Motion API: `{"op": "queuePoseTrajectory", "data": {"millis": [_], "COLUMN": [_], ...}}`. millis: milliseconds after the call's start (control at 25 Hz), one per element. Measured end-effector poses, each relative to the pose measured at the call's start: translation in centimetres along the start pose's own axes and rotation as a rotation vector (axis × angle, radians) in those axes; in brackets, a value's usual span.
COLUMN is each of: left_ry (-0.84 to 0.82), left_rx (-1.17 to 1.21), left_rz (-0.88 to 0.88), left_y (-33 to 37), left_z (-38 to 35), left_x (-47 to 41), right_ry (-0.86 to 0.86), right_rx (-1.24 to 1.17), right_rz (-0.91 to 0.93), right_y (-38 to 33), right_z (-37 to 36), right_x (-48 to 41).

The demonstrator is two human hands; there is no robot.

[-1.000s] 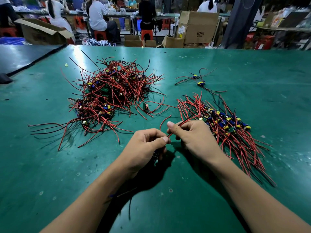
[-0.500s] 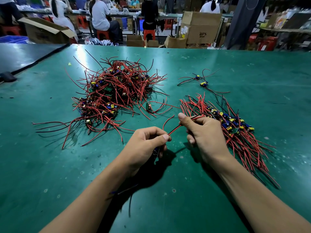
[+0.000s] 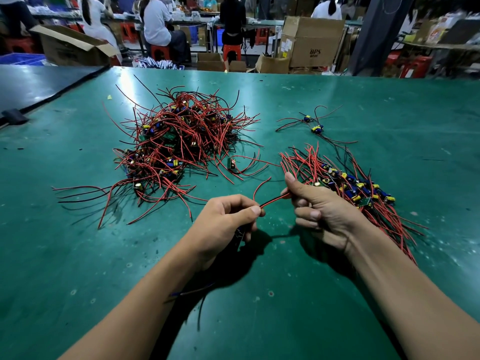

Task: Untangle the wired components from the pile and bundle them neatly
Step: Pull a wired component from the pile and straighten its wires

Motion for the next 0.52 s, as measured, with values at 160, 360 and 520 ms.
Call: {"op": "queuePoseTrajectory", "data": {"millis": [160, 360, 520], "left_ry": [0.027, 0.020, 0.027], "left_rx": [0.008, 0.024, 0.044], "left_rz": [-0.001, -0.003, 0.013], "left_y": [0.00, 0.20, 0.22], "left_z": [0.38, 0.17, 0.10], "left_x": [-0.05, -0.01, 0.04], "right_ry": [0.054, 0.073, 0.055], "right_rx": [0.096, -0.017, -0.159], "right_rz": [0.062, 0.091, 0.066], "right_y": [-0.60, -0.68, -0.13], "right_z": [0.45, 0.30, -0.32], "right_x": [0.07, 0.07, -0.12]}}
Point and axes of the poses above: each hand's wrist, its own x-axis away from the middle knuckle, its own z-axis out of the back of the hand, y = z × x, the point moved 5 cm from there along -x, towards the middle knuckle, and after that the axes turned 1 degree about z, right-handed, at the moved point
